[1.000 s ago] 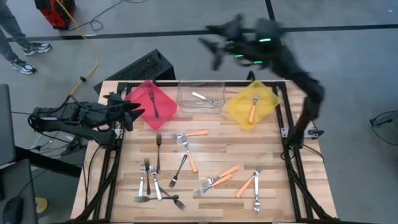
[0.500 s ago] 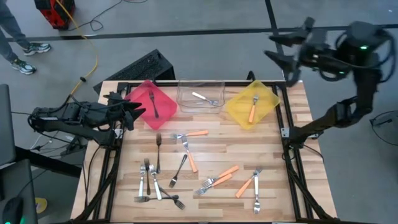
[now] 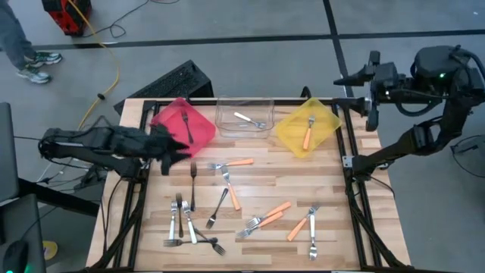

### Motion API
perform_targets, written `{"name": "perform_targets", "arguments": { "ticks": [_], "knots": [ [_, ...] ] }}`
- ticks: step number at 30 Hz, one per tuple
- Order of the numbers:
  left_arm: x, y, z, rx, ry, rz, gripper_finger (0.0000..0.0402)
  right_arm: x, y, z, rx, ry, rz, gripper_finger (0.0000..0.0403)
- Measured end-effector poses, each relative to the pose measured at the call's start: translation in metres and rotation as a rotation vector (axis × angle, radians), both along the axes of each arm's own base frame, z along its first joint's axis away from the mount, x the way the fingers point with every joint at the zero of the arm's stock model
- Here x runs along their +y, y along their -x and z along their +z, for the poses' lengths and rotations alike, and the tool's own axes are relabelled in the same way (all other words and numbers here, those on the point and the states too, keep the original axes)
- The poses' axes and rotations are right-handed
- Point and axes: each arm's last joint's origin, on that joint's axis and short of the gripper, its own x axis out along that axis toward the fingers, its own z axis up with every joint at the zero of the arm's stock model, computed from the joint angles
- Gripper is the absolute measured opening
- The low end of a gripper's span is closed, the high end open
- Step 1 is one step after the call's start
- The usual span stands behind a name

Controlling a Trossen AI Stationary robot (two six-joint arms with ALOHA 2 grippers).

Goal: Sort silverware by color (type)
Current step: Put the white fork into the transparent bin

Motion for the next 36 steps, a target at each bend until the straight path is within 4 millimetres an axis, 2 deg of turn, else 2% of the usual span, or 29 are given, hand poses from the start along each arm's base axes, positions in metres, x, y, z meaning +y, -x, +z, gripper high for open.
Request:
{"name": "perform_targets", "arguments": {
  "ticks": [5, 10, 15, 20, 23, 30, 36],
  "knots": [
    [-0.014, -0.027, -0.017, 0.138, 0.086, -0.196, 0.0185, 0.001, 0.008, -0.006, 0.06, -0.016, -0.007, 0.024],
    [-0.029, -0.042, -0.027, 0.192, 0.109, -0.234, 0.0185, 0.003, 0.031, -0.01, 0.084, -0.052, -0.018, 0.024],
    [-0.04, -0.045, -0.023, 0.118, 0.086, -0.174, 0.0185, 0.007, 0.071, -0.01, 0.012, -0.127, -0.041, 0.024],
    [-0.042, -0.043, -0.006, 0.053, 0.055, -0.12, 0.0185, 0.01, 0.105, -0.014, -0.063, -0.16, -0.055, 0.024],
    [-0.042, -0.042, 0.004, 0.036, 0.052, -0.118, 0.0185, 0.01, 0.106, -0.025, -0.026, -0.184, -0.065, 0.024],
    [-0.044, -0.037, 0.013, 0.11, 0.108, -0.149, 0.0185, 0.009, 0.099, -0.067, 0.067, -0.196, -0.094, 0.024],
    [-0.055, -0.038, 0.001, 0.259, 0.183, -0.138, 0.0185, 0.008, 0.095, -0.097, -0.024, -0.218, -0.094, 0.024]
  ]
}}
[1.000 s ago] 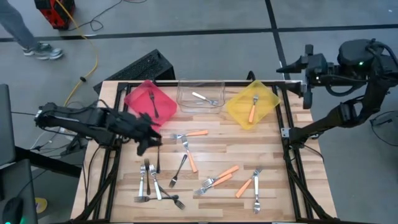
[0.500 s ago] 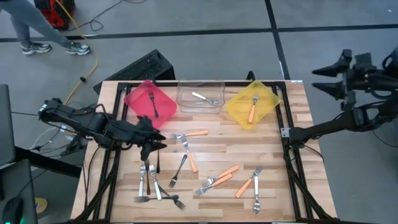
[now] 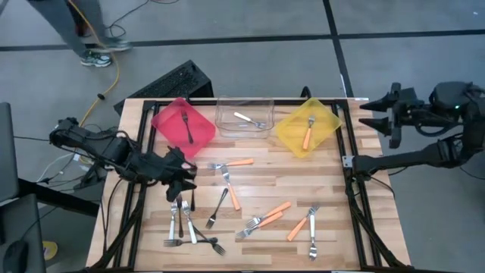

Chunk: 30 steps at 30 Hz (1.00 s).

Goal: Sort silverware by color (type)
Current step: Put the white fork into the transparent bin

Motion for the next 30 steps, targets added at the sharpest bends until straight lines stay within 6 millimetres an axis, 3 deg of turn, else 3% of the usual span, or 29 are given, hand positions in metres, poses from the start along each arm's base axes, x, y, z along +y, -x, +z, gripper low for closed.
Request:
{"name": "perform_targets", "arguments": {
  "ticks": [6, 11, 18, 21, 30],
  "knots": [
    [-0.021, -0.008, -0.025, 0.216, 0.032, 0.024, 0.0185, 0.0, 0.008, -0.018, -0.079, -0.05, -0.029, 0.024],
    [-0.04, -0.005, -0.04, 0.289, -0.089, -0.012, 0.0185, 0.001, 0.011, -0.026, -0.104, -0.07, -0.037, 0.024],
    [-0.035, 0.02, -0.042, 0.428, -0.152, 0.006, 0.0185, 0.0, 0.009, -0.03, -0.116, -0.075, -0.039, 0.024],
    [-0.036, 0.021, -0.043, 0.437, -0.138, -0.02, 0.0185, 0.0, 0.009, -0.029, -0.125, -0.087, -0.043, 0.024],
    [-0.04, 0.022, -0.101, 0.542, -0.029, -0.038, 0.0185, 0.001, 0.009, -0.028, -0.139, -0.1, -0.04, 0.024]
  ]
}}
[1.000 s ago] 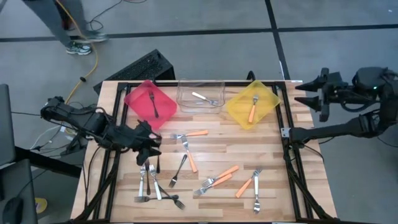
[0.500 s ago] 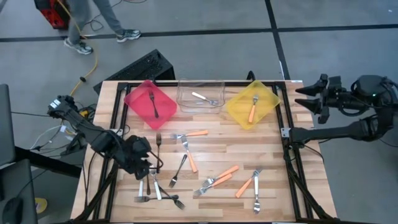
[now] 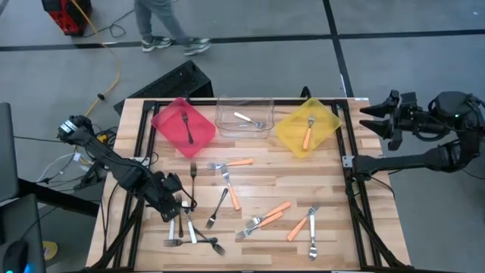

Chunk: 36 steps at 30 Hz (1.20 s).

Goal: Sort silverware by color (type)
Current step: Put the white fork into the transparent bin

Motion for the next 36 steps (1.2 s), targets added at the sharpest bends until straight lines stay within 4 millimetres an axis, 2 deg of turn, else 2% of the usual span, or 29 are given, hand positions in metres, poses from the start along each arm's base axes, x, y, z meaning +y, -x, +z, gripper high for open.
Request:
{"name": "perform_targets", "arguments": {
  "ticks": [5, 10, 20, 36],
  "knots": [
    [0.002, 0.005, -0.02, 0.046, 0.006, 0.008, 0.0185, 0.0, 0.0, 0.003, -0.031, 0.01, 0.003, 0.024],
    [0.004, 0.003, -0.034, 0.02, 0.007, -0.027, 0.0186, 0.0, -0.001, 0.004, -0.04, 0.011, 0.005, 0.024],
    [0.017, 0.012, -0.061, 0.094, -0.004, -0.021, 0.0212, 0.0, -0.001, 0.004, -0.048, -0.015, 0.001, 0.024],
    [0.022, 0.013, -0.065, 0.033, -0.111, -0.022, 0.0224, 0.0, -0.001, 0.008, -0.085, -0.016, -0.012, 0.024]
  ]
}}
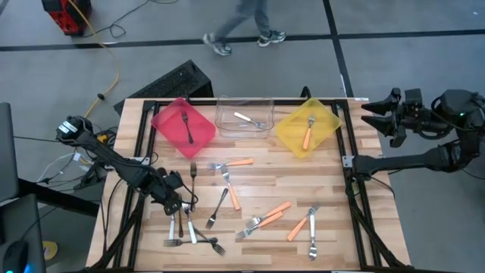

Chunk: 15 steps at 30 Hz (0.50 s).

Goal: Sort silverware by color (type)
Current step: Put the white fork into the transparent bin

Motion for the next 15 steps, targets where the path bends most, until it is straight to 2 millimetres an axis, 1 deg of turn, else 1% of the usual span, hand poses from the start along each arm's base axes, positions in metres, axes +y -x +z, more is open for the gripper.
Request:
{"name": "perform_targets", "arguments": {
  "ticks": [6, 10, 15],
  "knots": [
    [-0.004, -0.003, -0.014, -0.05, 0.138, 0.053, 0.0224, 0.0, 0.0, 0.0, 0.001, 0.0, -0.004, 0.024],
    [-0.002, 0.0, -0.019, -0.031, 0.146, 0.099, 0.0224, 0.0, 0.0, 0.0, 0.002, 0.0, -0.005, 0.024],
    [-0.002, 0.001, -0.02, -0.032, 0.127, 0.083, 0.0224, 0.0, 0.0, 0.0, 0.002, 0.001, -0.006, 0.024]
  ]
}}
